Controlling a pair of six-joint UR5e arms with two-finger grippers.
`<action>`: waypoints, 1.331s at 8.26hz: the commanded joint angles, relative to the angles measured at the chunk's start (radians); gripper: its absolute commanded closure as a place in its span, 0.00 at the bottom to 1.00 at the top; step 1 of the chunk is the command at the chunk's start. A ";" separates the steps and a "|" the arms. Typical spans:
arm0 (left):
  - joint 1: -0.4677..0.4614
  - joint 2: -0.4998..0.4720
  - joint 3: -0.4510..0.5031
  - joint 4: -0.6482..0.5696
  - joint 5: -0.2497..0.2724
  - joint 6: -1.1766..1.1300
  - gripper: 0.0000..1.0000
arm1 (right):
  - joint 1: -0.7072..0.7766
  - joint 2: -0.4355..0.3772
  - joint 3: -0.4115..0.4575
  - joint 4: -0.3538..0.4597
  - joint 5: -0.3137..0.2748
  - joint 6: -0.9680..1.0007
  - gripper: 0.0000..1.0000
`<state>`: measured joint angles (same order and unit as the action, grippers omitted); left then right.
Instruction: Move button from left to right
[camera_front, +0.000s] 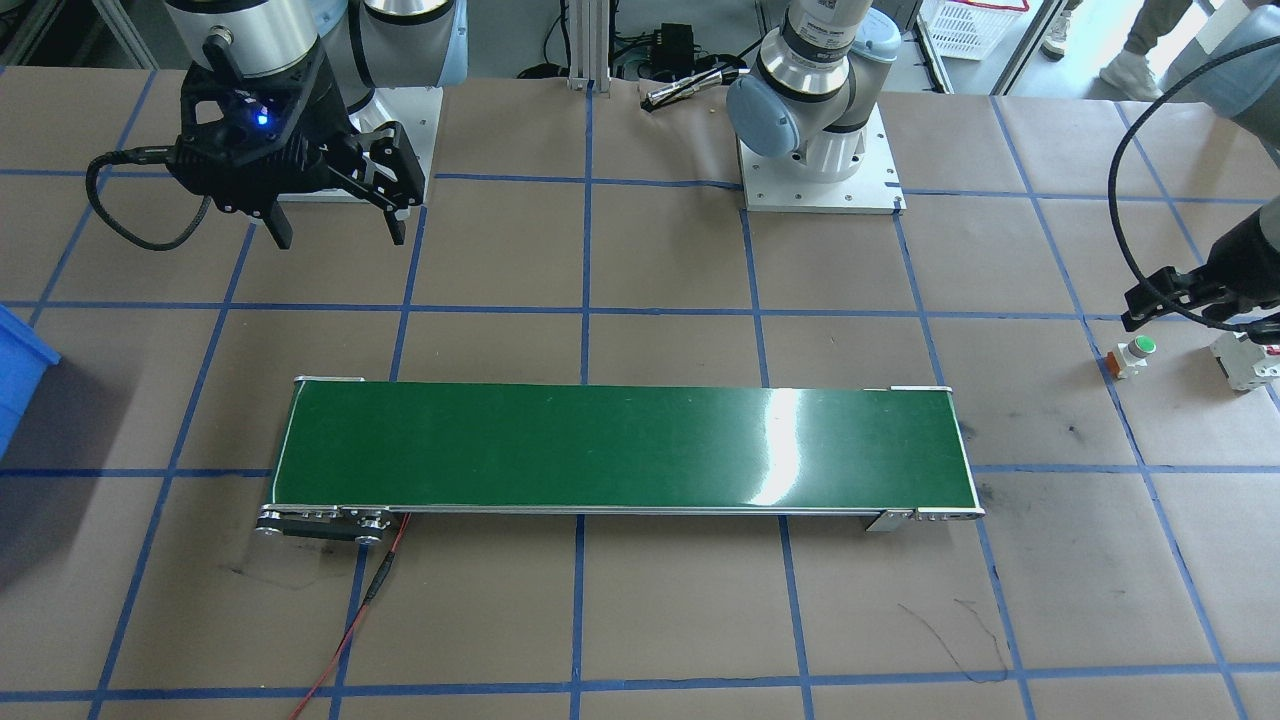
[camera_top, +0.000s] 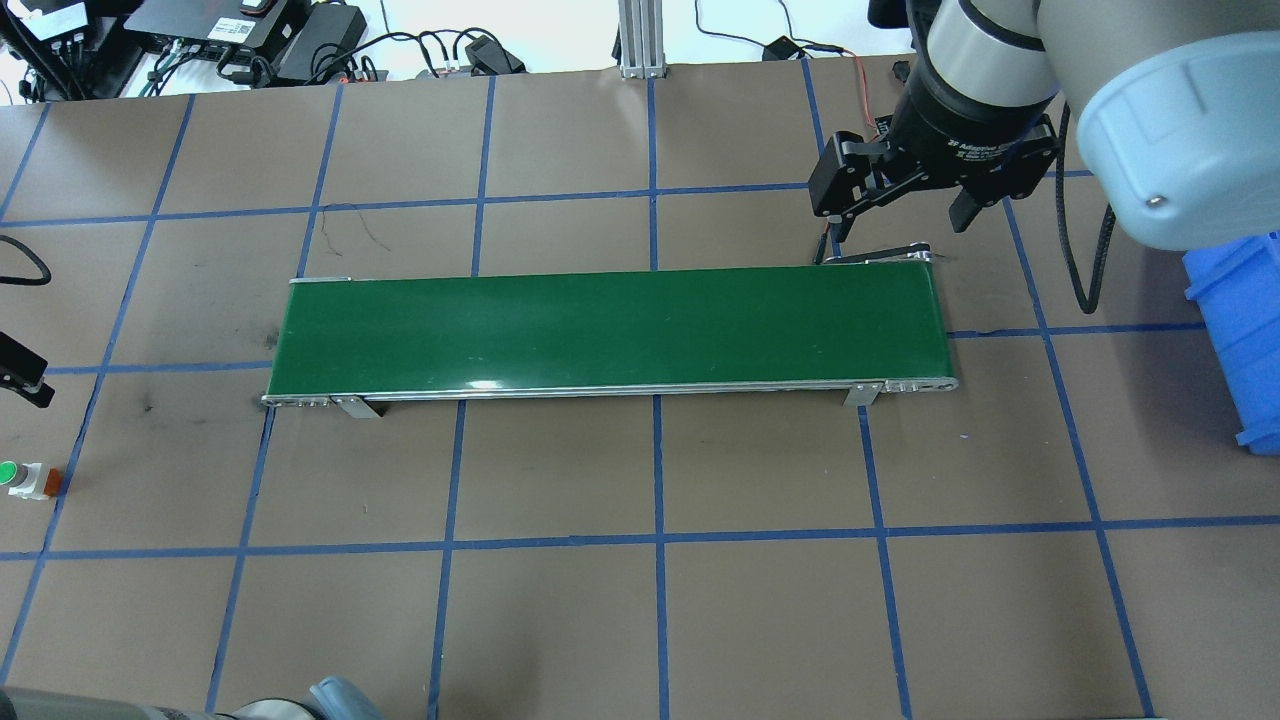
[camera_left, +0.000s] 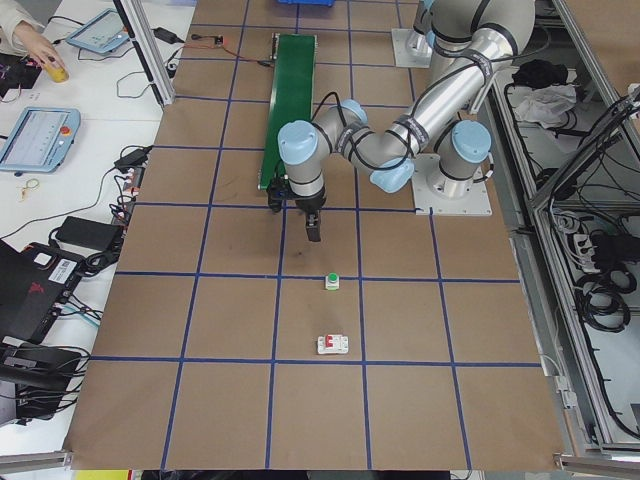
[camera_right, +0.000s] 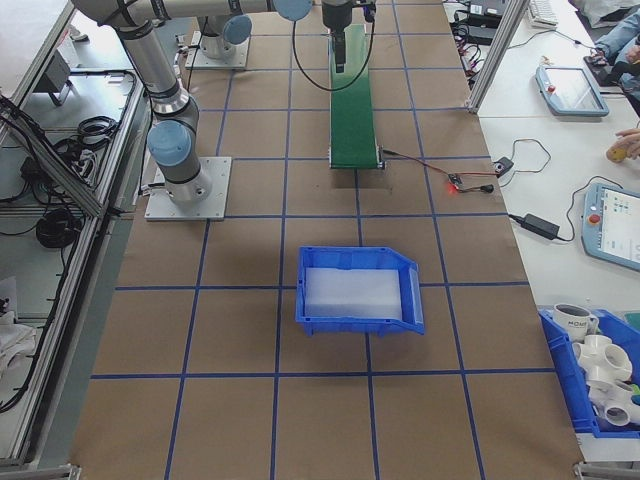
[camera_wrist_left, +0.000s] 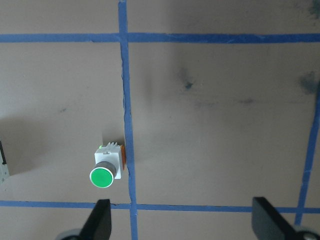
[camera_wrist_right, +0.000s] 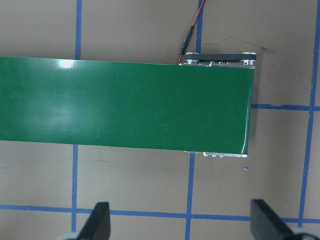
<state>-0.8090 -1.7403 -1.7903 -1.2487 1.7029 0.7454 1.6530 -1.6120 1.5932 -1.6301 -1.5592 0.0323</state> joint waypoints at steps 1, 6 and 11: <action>0.085 -0.054 -0.058 0.144 0.001 0.127 0.00 | -0.001 -0.002 -0.001 -0.002 0.007 -0.003 0.00; 0.128 -0.158 -0.058 0.190 0.020 0.203 0.00 | -0.001 -0.005 -0.001 -0.008 0.010 -0.003 0.00; 0.129 -0.238 -0.060 0.224 0.066 0.204 0.00 | -0.001 -0.006 -0.001 -0.005 0.010 -0.003 0.00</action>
<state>-0.6800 -1.9616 -1.8485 -1.0299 1.7524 0.9468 1.6530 -1.6181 1.5934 -1.6367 -1.5501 0.0291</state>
